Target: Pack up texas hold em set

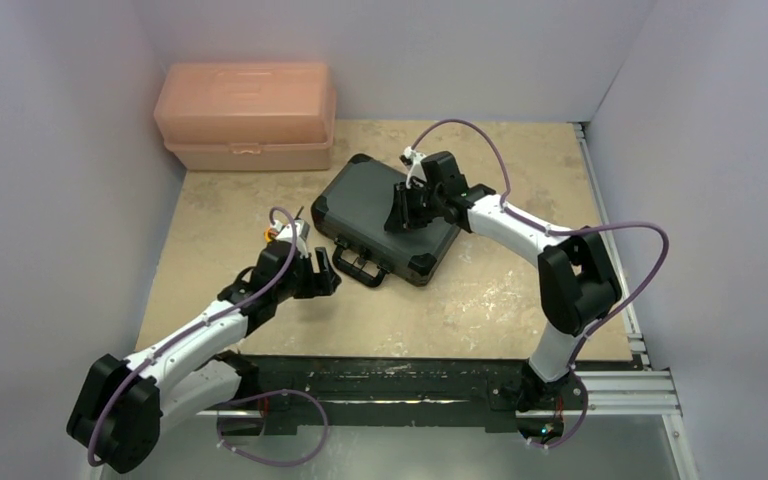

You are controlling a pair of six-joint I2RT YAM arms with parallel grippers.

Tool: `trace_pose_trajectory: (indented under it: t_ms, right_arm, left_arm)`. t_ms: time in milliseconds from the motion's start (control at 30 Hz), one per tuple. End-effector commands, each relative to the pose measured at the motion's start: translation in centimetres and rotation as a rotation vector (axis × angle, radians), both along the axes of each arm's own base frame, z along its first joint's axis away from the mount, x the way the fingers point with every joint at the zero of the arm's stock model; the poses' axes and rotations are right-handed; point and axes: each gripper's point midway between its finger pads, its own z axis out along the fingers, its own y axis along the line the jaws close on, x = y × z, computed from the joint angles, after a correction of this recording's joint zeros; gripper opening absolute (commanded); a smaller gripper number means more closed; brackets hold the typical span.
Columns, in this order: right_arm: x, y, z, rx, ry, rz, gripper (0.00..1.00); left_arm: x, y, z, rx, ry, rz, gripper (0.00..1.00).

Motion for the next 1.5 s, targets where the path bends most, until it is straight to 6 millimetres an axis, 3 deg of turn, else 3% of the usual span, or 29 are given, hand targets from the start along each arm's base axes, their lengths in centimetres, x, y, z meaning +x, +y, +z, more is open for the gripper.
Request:
trace_pose_trajectory:
  t_ms: [0, 333, 600, 733, 833, 1200, 1333, 1467]
  right_arm:
    - [-2.5, -2.7, -7.0, -0.167, 0.150, -0.042, 0.27]
    - [0.9, 1.1, 1.0, -0.057, 0.033, -0.006, 0.32]
    - [1.8, 3.7, 1.6, -0.015, 0.045, 0.033, 0.33]
    - [1.5, 4.6, 0.5, -0.013, 0.065, 0.059, 0.32]
    - [1.1, 4.1, -0.9, -0.041, 0.079, 0.052, 0.32]
    - [-3.6, 0.4, -10.0, -0.156, 0.205, 0.042, 0.30]
    - [-4.3, -0.1, -10.9, -0.161, 0.218, 0.041, 0.29]
    - [-4.5, -0.4, -11.0, -0.167, 0.216, 0.042, 0.29]
  left_arm:
    - [1.1, -1.6, 0.4, -0.041, -0.051, -0.047, 0.70]
    - [1.9, -2.3, 0.5, -0.060, -0.072, -0.047, 0.69]
    - [1.9, -2.1, -0.3, -0.047, -0.074, -0.039, 0.57]
    - [2.0, -2.2, -1.1, -0.040, -0.064, -0.048, 0.52]
    - [2.1, -2.6, -1.5, -0.043, -0.057, -0.058, 0.49]
    - [3.0, -3.9, -2.8, -0.047, -0.037, -0.094, 0.35]
    - [3.5, -4.1, -3.1, -0.037, -0.033, -0.092, 0.27]
    - [3.8, -4.5, -3.5, -0.040, -0.022, -0.099, 0.08]
